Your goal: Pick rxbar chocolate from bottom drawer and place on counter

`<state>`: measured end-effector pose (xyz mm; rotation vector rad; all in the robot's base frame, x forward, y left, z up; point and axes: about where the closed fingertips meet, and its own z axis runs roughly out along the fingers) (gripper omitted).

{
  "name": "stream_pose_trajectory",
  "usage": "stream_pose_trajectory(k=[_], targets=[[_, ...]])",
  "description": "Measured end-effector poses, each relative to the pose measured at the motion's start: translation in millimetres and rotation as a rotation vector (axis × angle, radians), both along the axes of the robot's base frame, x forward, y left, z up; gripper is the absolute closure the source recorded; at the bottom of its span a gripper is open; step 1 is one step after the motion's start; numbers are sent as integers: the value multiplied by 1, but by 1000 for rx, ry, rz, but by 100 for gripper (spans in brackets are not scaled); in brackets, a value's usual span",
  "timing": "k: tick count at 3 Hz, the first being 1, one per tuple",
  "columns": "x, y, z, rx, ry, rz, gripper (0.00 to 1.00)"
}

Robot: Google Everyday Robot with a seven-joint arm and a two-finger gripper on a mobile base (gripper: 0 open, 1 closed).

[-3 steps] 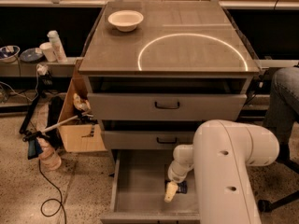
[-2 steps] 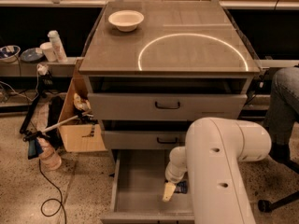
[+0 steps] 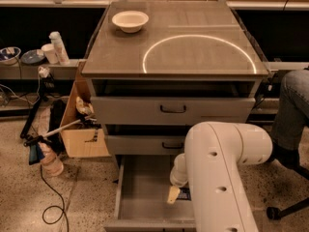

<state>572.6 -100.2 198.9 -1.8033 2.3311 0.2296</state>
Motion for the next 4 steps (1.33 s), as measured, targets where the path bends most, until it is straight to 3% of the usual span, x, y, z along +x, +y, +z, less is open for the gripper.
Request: stream_pose_trajectory(k=[1, 2, 3, 4], targets=[[2, -13, -1, -6, 1, -14, 0], [-3, -41, -2, -36, 2, -50, 0], [-3, -41, -2, -36, 2, -50, 0], [-2, -60, -10, -65, 12, -81, 0]])
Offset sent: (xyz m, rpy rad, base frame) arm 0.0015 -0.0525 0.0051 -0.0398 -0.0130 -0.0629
